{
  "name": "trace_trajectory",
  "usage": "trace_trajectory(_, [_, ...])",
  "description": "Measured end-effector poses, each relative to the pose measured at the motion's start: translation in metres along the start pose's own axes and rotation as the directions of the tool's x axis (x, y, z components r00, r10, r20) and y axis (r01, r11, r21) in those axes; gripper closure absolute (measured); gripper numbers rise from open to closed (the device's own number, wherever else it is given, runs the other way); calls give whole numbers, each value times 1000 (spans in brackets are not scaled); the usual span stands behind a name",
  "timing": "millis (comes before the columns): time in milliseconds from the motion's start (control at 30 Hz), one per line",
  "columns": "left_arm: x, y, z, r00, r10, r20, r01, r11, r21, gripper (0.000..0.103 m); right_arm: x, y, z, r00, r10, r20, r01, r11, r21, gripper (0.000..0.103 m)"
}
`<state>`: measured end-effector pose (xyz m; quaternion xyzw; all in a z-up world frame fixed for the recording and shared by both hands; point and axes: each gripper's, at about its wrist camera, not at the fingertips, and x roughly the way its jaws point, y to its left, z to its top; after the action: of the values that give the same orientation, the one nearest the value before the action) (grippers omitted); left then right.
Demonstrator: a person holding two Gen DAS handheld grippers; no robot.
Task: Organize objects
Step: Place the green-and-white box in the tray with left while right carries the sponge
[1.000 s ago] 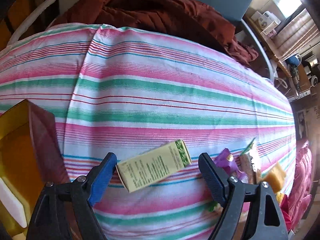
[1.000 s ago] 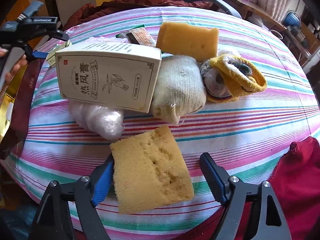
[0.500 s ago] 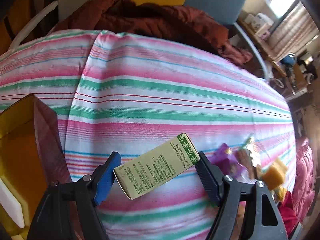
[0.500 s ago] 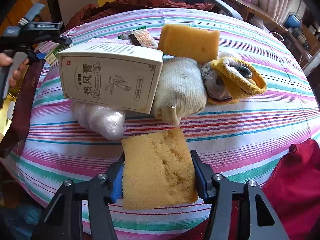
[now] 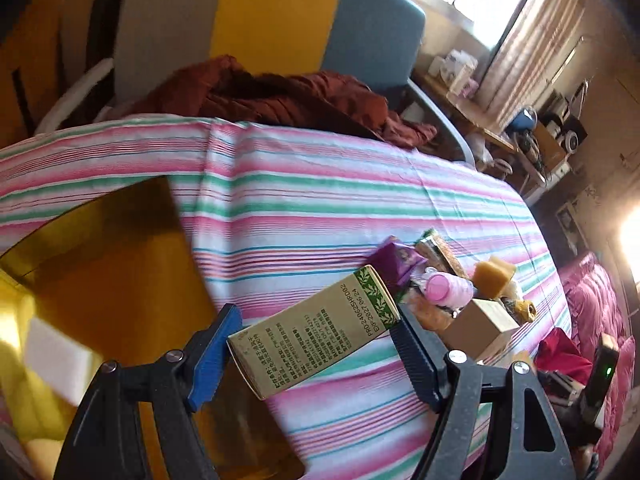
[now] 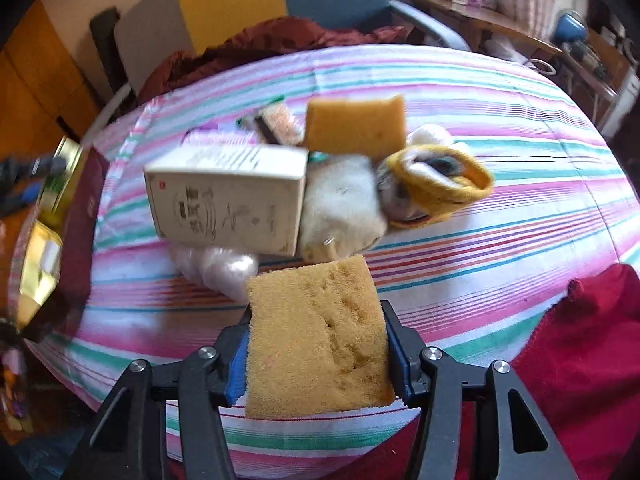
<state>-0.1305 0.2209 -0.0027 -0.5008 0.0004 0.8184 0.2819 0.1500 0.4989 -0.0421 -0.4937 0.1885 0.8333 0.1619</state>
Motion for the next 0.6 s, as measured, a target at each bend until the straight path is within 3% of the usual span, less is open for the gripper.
trace_trajectory(133, [-29,53,-7,996,71,56,-67,996,-63,26,-32,-2,-5,994,17,105,-20,1000,25,47])
trace_trajectory(267, [-38,110,-4,988,145,57,-135,979,-155,25,-65,6,-7,983,44,180,-46,999,10,47])
trace_trajectory(433, [-32,177,7,981,196,14,-184,941,-284,25,-69,64,15,970,128,208,-109,989,-102,47])
trace_trajectory(600, [-34,219,12,969,246,1,-229,908,-351,24,-60,135,28,959,226,173,-183,954,-236,47])
